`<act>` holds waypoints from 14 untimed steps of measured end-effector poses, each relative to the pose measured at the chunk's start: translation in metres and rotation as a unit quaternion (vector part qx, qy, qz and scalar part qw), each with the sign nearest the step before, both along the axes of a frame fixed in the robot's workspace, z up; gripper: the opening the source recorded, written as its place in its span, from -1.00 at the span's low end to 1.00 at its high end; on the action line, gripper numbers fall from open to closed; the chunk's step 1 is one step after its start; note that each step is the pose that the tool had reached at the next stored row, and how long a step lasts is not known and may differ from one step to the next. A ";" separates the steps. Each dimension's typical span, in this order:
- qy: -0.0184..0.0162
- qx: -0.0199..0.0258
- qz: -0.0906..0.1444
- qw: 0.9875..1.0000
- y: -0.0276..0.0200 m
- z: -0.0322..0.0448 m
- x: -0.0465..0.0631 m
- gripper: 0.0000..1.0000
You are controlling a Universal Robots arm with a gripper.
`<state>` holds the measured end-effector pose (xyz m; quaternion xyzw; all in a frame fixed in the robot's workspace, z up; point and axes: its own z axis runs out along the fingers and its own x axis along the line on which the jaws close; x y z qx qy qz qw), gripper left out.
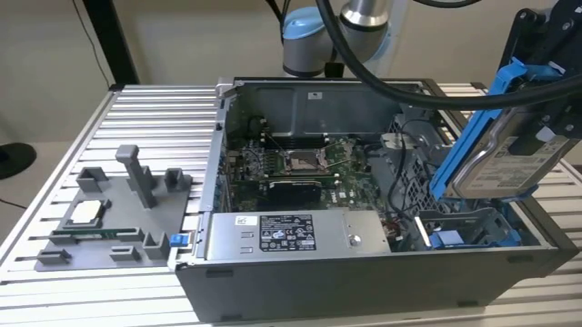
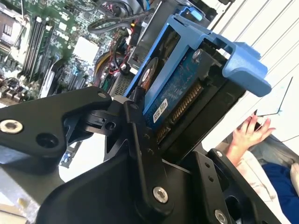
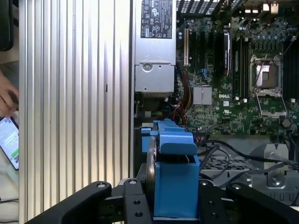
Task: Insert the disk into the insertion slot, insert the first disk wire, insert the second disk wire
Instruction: 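Insert the disk into the insertion slot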
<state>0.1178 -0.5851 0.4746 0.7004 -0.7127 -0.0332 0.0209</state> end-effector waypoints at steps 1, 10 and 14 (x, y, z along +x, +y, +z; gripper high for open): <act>0.000 0.000 0.000 1.000 -0.0001 -0.0002 0.000 -1.00; 0.000 0.000 0.000 1.000 -0.0005 -0.0019 0.000 -1.00; 0.000 0.000 0.000 1.000 -0.0008 -0.0030 0.001 -1.00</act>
